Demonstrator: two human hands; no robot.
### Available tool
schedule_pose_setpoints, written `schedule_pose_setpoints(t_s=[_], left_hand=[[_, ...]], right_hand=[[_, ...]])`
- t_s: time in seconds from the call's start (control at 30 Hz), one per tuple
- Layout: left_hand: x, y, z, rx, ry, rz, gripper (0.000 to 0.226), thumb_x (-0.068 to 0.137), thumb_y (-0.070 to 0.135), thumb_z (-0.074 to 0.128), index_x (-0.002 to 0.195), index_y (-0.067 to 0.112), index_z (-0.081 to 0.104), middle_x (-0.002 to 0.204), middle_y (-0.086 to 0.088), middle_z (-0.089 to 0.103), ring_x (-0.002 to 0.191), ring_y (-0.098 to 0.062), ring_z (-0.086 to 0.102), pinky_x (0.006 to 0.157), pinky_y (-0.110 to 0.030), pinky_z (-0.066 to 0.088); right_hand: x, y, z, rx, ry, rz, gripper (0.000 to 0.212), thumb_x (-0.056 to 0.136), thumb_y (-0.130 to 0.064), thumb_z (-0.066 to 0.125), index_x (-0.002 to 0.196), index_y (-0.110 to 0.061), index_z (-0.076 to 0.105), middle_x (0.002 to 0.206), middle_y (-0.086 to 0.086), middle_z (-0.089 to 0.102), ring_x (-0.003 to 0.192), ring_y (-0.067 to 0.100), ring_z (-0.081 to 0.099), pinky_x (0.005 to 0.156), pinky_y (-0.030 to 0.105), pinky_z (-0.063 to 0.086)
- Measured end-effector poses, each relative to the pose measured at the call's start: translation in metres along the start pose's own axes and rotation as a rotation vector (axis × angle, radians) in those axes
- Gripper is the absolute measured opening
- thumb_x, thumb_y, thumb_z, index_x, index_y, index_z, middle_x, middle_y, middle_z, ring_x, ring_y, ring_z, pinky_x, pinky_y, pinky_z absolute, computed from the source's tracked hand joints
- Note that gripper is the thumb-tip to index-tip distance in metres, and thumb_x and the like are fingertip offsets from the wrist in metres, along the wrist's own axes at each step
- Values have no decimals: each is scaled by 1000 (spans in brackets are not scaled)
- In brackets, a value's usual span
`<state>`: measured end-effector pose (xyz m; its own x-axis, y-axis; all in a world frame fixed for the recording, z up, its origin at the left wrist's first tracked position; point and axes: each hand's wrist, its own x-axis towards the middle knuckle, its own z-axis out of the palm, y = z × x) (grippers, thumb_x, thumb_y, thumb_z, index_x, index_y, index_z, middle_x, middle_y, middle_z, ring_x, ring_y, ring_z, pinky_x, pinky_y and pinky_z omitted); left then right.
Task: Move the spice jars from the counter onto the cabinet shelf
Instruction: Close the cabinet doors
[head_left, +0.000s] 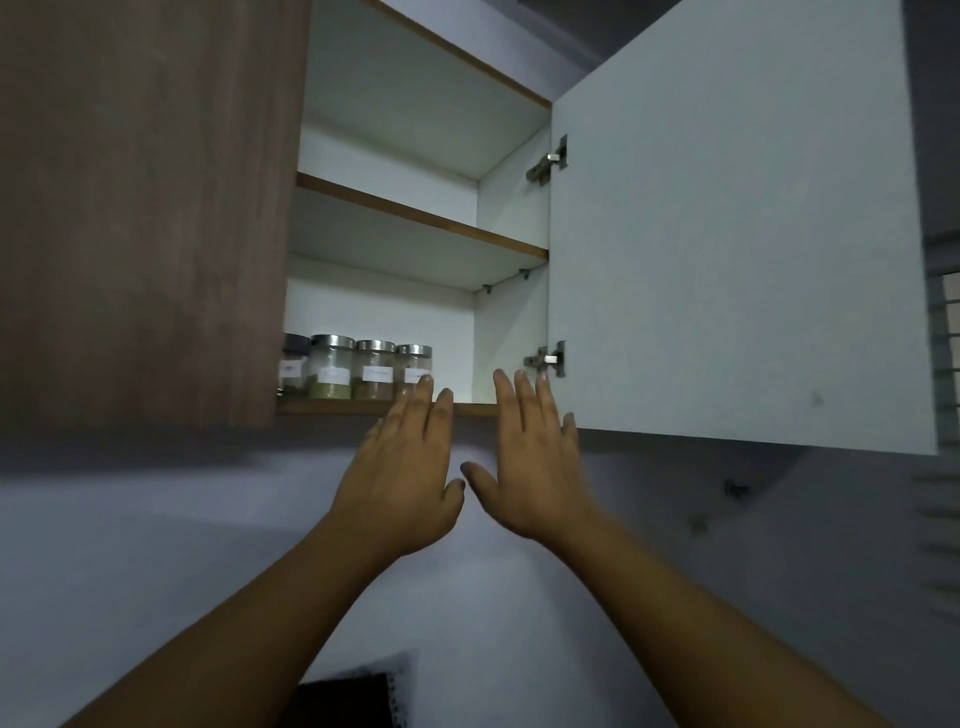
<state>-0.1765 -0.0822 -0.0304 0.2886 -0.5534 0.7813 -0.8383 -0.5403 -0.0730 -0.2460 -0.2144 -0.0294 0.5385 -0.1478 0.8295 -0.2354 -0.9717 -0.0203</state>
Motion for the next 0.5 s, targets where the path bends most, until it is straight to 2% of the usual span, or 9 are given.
schedule_pose_setpoints(t_s=[0.17,0.37,0.5], left_hand=[[14,79,15,-94,30,16,87,86,43,52,147,15,-4,157,-6,-7,144,-24,-1,114,-39,17],[37,191,50,-210,28,59,78,90,36,46,147,14,-3,157,-7,-7,144,-23,-2,115,-38,14],[55,254,65,-239,41,100,76,92,32,43,147,12,-5,157,-8,-7,144,-23,-1,115,-37,12]], right_hand=[[-21,63,-53,-132,76,-9,89,86,-50,48,147,-21,-10,158,7,-5,144,26,-13,113,55,1],[-44,148,-117,-200,241,81,88,87,-44,49,148,-15,-7,157,14,8,145,31,0,115,48,4],[-54,201,-146,-251,282,159,85,88,-44,47,148,-14,-5,156,16,7,144,32,0,116,47,2]])
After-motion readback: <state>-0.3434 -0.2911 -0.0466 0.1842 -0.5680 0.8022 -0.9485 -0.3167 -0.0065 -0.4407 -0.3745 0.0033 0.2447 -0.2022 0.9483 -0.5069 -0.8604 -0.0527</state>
